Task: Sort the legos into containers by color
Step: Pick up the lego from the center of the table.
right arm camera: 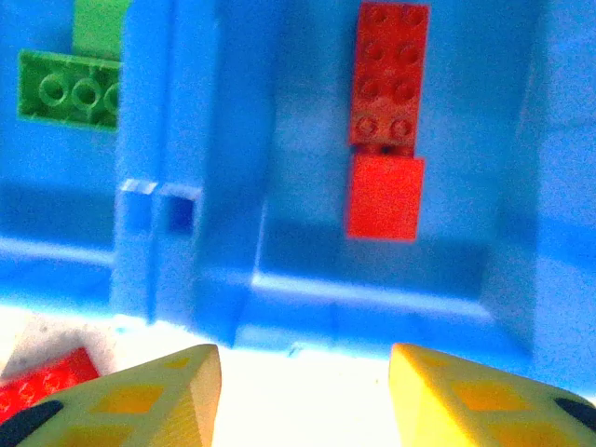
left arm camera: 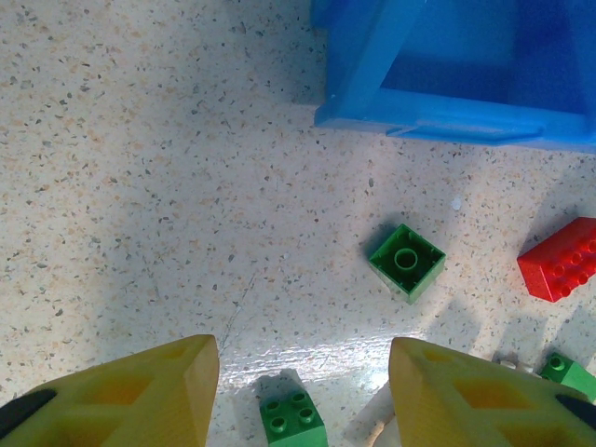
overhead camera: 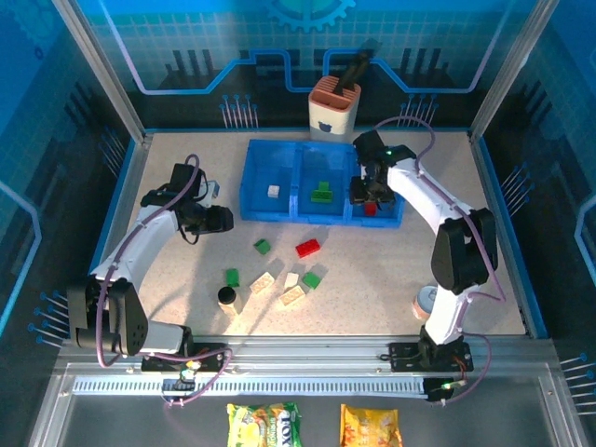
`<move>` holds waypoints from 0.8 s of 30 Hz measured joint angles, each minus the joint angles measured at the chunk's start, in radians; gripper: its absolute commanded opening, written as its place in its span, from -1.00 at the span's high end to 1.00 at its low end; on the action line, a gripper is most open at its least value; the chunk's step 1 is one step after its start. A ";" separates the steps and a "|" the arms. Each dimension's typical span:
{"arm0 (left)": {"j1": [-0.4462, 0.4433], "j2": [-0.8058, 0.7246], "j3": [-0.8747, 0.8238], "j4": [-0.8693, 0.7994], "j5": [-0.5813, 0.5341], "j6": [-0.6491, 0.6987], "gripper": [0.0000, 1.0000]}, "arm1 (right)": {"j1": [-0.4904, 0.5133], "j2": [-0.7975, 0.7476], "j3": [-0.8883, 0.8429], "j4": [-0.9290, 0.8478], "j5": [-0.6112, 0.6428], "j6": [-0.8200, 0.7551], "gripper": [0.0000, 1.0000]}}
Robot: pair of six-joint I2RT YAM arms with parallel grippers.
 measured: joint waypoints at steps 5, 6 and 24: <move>0.000 0.000 0.000 0.000 0.000 0.000 -0.04 | 0.074 -0.048 -0.059 0.000 0.001 0.034 -0.04; 0.000 0.000 0.000 0.000 0.000 0.000 -0.04 | 0.092 -0.052 -0.066 -0.002 0.002 0.042 -0.04; 0.000 0.000 0.000 0.000 0.011 0.000 -0.05 | 0.328 0.054 -0.079 0.029 -0.004 0.109 -0.28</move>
